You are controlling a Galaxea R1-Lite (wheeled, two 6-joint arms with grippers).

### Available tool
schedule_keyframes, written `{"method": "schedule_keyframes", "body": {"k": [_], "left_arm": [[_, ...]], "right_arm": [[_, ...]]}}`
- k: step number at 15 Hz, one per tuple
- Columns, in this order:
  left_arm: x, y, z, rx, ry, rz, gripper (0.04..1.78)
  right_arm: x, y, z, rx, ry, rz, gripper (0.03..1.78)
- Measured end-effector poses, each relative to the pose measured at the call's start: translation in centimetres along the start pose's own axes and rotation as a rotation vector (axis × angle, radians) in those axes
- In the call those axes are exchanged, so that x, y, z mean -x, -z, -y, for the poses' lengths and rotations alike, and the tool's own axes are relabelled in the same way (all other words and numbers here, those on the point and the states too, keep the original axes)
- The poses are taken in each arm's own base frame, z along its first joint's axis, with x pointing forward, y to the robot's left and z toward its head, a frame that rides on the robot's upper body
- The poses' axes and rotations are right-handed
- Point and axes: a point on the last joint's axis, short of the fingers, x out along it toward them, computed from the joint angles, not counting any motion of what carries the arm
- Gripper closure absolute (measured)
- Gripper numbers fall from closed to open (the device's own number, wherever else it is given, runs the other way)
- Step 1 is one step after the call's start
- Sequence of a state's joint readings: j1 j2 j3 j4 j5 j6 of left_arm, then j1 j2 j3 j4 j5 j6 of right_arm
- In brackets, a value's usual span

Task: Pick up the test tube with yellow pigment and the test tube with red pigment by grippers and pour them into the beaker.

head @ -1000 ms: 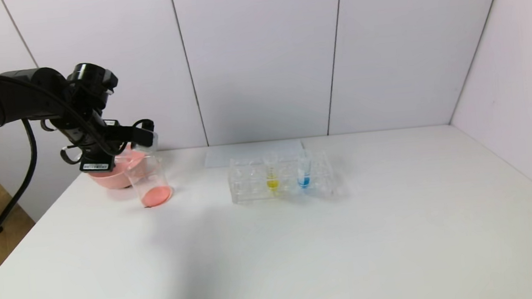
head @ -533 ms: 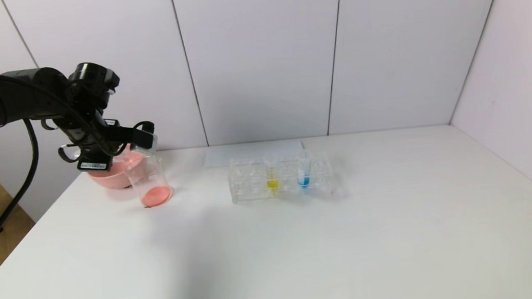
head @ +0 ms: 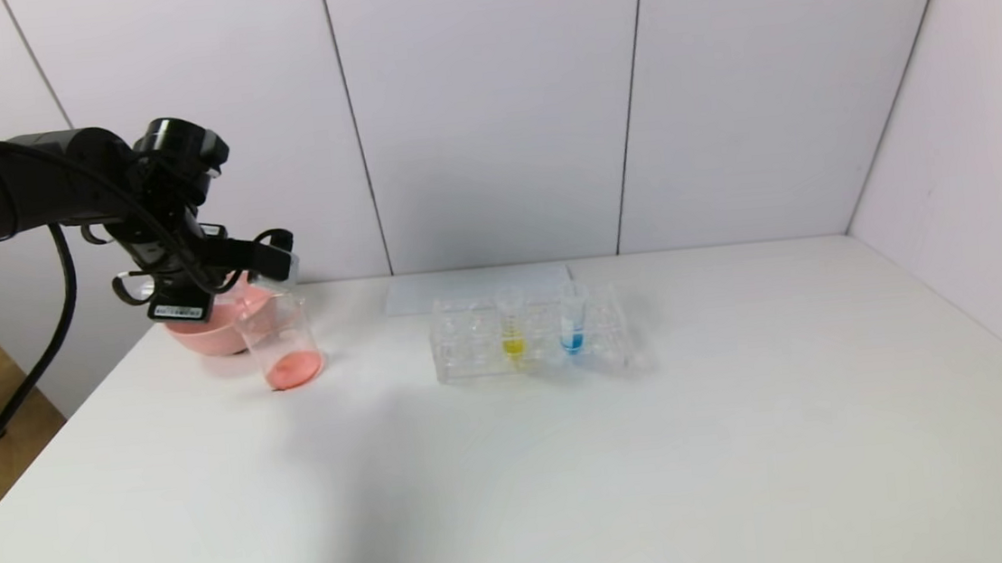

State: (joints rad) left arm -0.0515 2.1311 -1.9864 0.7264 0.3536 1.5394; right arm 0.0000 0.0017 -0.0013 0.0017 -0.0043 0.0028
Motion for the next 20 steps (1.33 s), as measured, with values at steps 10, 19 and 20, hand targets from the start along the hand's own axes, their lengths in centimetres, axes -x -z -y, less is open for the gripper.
{"method": "schedule_keyframes", "body": {"k": [10,19,20], "left_arm": [[0.01,-0.15,0.13,0.007,0.013,0.034,1.38],[0.73,0.18,-0.05,0.243,0.032,0.293,1.38],[0.90,0.49,-0.14,0.283,0.035,0.323,1.38]], "right_arm": [[0.00,0.00,0.00,0.000,0.000,0.000,0.11],[0.00,0.00,0.00,0.000,0.000,0.000,0.11],[0.00,-0.01,0.00,0.000,0.000,0.000,0.11]]}}
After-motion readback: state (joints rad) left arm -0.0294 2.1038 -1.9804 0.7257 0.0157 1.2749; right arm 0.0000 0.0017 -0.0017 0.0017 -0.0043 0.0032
